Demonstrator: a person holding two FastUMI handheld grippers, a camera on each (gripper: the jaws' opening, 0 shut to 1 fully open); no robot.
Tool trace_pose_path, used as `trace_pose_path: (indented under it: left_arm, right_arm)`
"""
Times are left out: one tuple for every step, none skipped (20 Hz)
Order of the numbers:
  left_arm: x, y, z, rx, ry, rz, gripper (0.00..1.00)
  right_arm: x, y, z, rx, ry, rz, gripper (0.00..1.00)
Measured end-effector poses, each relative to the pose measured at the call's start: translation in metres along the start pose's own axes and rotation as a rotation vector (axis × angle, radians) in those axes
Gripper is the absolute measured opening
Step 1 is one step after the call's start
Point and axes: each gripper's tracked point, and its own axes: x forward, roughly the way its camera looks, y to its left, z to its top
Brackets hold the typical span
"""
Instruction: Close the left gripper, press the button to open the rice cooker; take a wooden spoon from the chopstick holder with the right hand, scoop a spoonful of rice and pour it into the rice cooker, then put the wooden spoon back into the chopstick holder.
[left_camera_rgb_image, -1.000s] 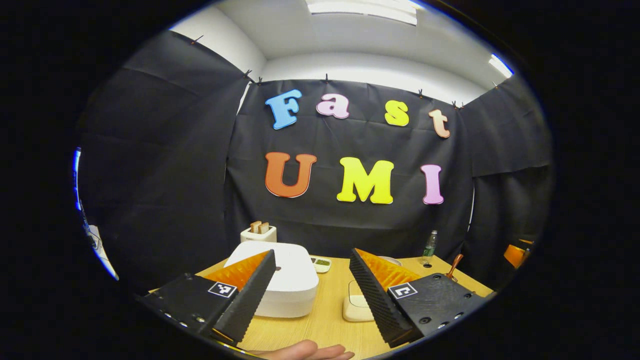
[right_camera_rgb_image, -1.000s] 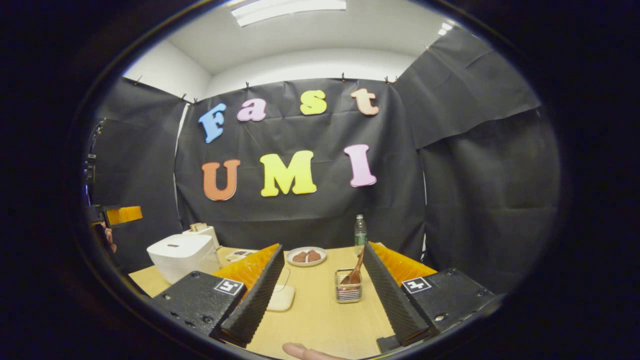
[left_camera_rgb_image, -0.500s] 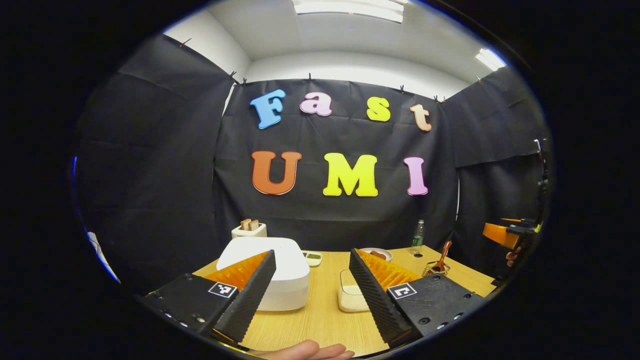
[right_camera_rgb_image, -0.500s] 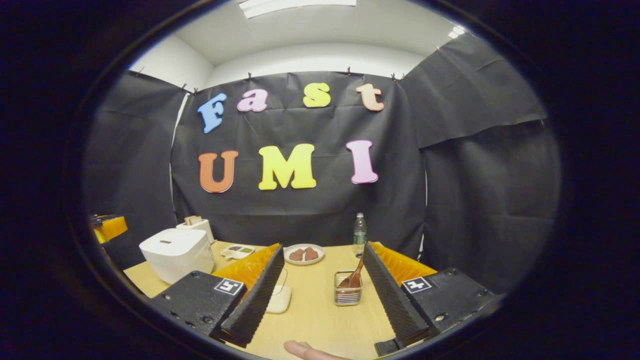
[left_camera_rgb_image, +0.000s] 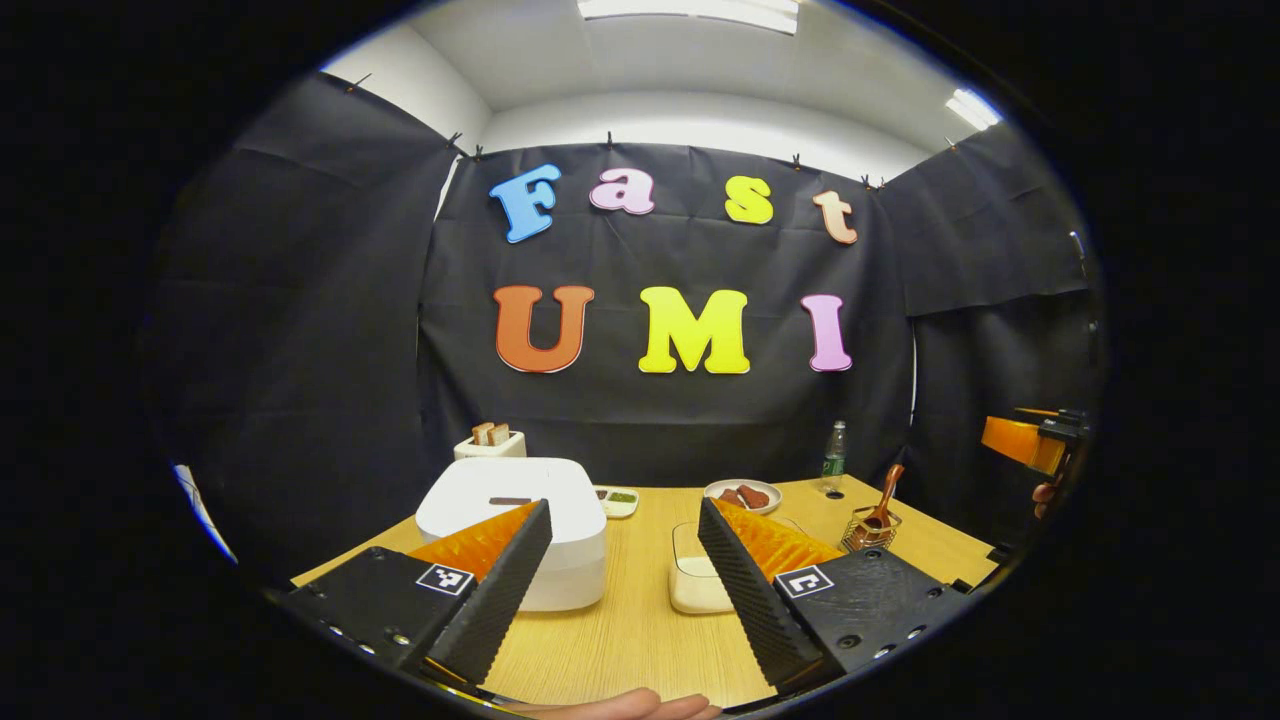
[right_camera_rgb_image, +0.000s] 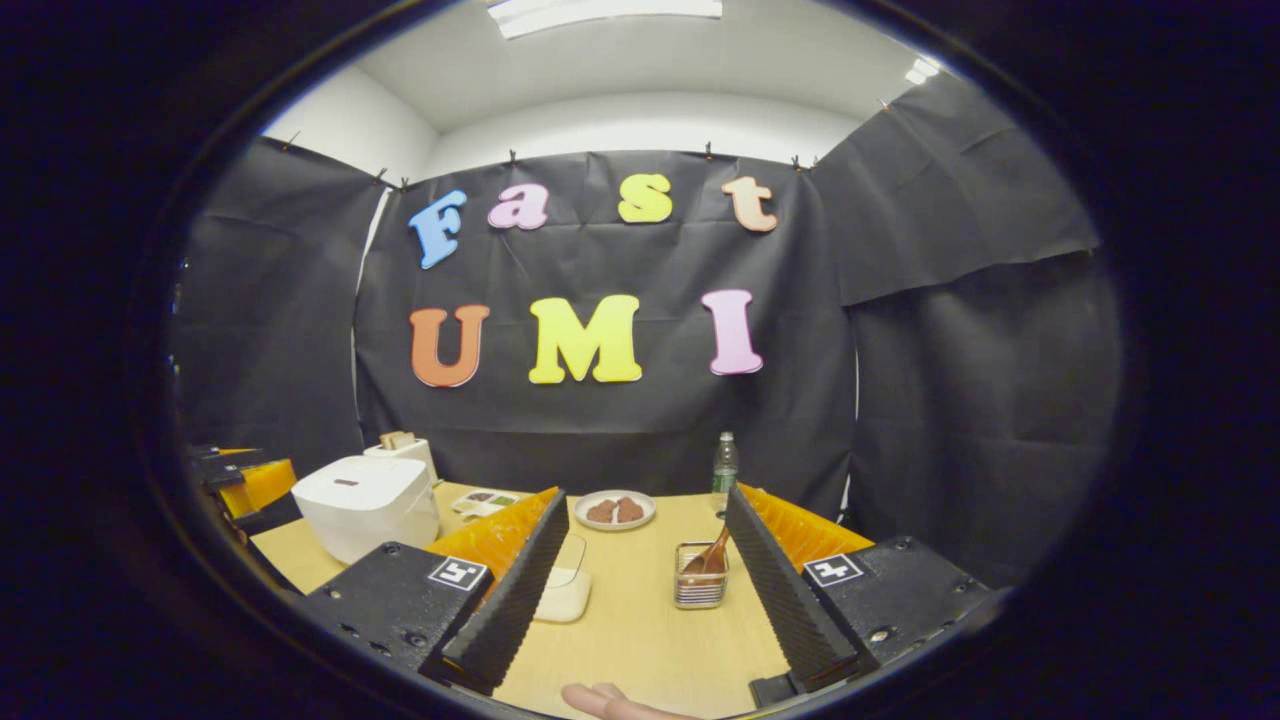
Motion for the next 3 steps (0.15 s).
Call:
trace_pose_path:
  left_arm:
    - [-0.0009,-0.0017,0.0008,0.000,-0.002,-0.003,0.94]
    - [-0.0026,-0.0046,0.0003,0.000,-0.002,-0.011,0.94]
    - [-0.0032,-0.0080,0.0002,-0.003,-0.001,-0.022,0.94]
  right_arm:
    - [-0.0027,-0.0014,0.0016,-0.002,-0.005,-0.007,1.00]
    - [-0.0046,-0.0010,0.0035,-0.005,-0.012,-0.008,0.99]
    - [-0.0072,-0.0008,0.0035,-0.006,-0.014,-0.008,0.99]
